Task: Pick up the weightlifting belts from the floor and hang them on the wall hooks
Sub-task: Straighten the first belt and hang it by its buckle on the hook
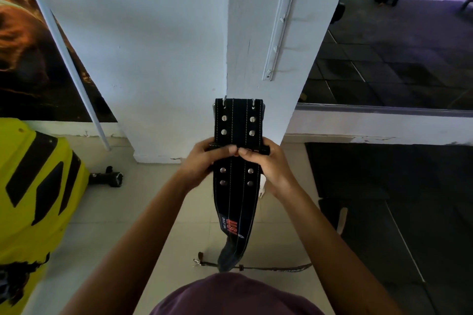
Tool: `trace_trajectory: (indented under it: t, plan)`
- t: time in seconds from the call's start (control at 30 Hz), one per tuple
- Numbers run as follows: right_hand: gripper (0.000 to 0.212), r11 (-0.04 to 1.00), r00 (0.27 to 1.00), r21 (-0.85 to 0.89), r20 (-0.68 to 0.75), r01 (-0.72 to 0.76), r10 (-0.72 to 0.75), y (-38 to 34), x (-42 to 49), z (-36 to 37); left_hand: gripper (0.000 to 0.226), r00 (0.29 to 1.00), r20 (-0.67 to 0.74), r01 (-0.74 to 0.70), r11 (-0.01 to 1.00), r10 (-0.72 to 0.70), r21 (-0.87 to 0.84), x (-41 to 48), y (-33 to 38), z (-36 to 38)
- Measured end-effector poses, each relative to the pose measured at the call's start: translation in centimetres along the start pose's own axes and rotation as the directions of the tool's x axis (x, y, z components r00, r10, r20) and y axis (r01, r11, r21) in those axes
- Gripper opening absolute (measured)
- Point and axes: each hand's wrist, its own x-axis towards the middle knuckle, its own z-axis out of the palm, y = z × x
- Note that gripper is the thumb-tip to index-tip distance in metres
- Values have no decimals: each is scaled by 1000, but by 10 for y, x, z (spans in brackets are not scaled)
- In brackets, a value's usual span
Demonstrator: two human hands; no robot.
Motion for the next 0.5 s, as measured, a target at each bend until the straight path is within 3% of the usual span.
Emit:
trace_trajectory:
  t: [0.1, 0.2, 0.33, 0.5]
  plan:
    - [29, 1000, 999, 4, -25, 23, -23, -4, 4, -8, 37, 995, 75, 59, 988, -70, 145, -20, -45, 6]
    - [29, 1000, 1000, 15, -19, 8, -8, -5, 4, -15, 31, 996, 55, 61, 982, -72, 180, -28, -63, 14]
    - [30, 1000, 1000, 16, -18, -16, 16, 2, -1, -18, 37, 1000, -14, -17, 999, 18, 32, -12, -34, 21]
    - [36, 999, 998, -34, 64, -11, 13, 7, -12, -16, 27, 987, -138, -100, 991, 87, -87, 22, 29, 20]
